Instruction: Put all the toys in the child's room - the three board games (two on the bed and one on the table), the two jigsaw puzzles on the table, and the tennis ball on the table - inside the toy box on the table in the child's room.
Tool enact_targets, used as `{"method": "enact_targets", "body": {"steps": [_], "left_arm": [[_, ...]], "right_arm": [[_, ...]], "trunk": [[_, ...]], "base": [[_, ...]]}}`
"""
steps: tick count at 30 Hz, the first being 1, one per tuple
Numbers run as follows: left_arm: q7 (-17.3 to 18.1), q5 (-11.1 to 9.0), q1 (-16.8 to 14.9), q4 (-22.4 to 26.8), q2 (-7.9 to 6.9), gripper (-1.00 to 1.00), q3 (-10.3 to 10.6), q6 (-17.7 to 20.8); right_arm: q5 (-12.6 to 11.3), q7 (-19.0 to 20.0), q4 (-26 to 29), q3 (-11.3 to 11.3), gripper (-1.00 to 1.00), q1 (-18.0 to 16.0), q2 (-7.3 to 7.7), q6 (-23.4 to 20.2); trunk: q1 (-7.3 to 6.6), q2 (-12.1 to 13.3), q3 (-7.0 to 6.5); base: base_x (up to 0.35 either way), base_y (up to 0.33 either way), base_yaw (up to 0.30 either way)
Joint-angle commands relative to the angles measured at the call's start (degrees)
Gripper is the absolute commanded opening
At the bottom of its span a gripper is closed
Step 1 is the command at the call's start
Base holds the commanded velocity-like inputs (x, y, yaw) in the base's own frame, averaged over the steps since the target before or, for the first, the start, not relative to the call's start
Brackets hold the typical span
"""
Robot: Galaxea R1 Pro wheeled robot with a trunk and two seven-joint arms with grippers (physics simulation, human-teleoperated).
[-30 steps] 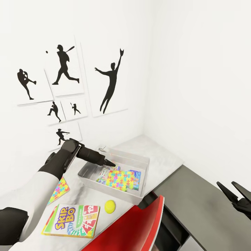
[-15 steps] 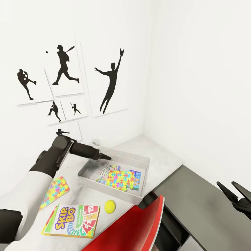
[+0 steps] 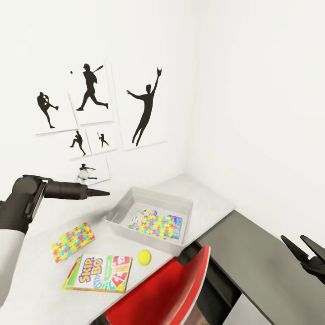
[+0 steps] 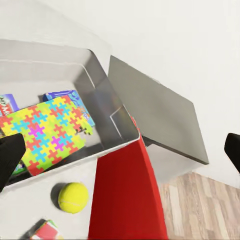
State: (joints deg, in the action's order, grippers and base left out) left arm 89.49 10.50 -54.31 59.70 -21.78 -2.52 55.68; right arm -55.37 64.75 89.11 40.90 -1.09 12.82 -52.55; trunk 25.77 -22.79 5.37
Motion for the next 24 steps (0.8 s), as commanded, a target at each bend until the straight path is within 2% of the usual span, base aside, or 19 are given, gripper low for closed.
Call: {"method": "enact_targets", "body": {"steps": [1,3,4,7,8,13,24], "left_arm": [[0.51,0.44,0.86,0.08,-0.49,1.0,-1.24,0.54],[0.51,0.02,1.68,0.11,-0.89,1.0,-2.65,0.5],[0.51,-0.72,2.49,0.12,-1.19,1.0,-4.2,0.43],[0.51,-2.25,3.78,0.17,-1.67,1.0,-6.28,0.32],[0.51,-3.33,4.6,0.31,-2.04,1.0,-7.2,0.19],[0.51,-5.5,6.05,0.65,-2.84,1.0,-8.43,-0.05],[0.51,-6.41,8.85,0.74,-3.74,1.0,-9.17,-0.55]], "right_arm": [[-0.09,0.06,0.0,0.01,1.0,-0.05,0.01,-0.27],[-0.09,0.05,0.01,-0.01,1.0,-0.05,-0.01,-0.27],[-0.09,0.04,0.01,-0.02,1.0,-0.05,0.0,-0.27],[-0.09,0.05,0.01,-0.02,1.0,-0.05,-0.01,-0.27],[-0.09,0.05,0.01,-0.03,1.0,-0.05,-0.01,-0.27],[-0.09,0.06,0.01,-0.03,1.0,-0.05,0.01,-0.27],[-0.09,0.03,0.01,-0.03,1.0,-0.05,0.0,-0.27]], "trunk": [[0.01,-0.13,0.04],[0.01,-0.13,-0.14],[0.01,-0.13,-0.23],[0.01,-0.13,-0.51],[0.01,-0.13,-0.6],[0.01,-0.13,-1.06],[0.01,-0.13,-2.07]], "base": [[-0.273,0.0,0.061],[-0.235,0.0,0.067],[-0.144,0.0,0.076],[-0.094,0.0,0.083],[-0.047,0.0,0.09],[-0.023,0.0,0.098],[-0.008,0.0,0.113]]}}
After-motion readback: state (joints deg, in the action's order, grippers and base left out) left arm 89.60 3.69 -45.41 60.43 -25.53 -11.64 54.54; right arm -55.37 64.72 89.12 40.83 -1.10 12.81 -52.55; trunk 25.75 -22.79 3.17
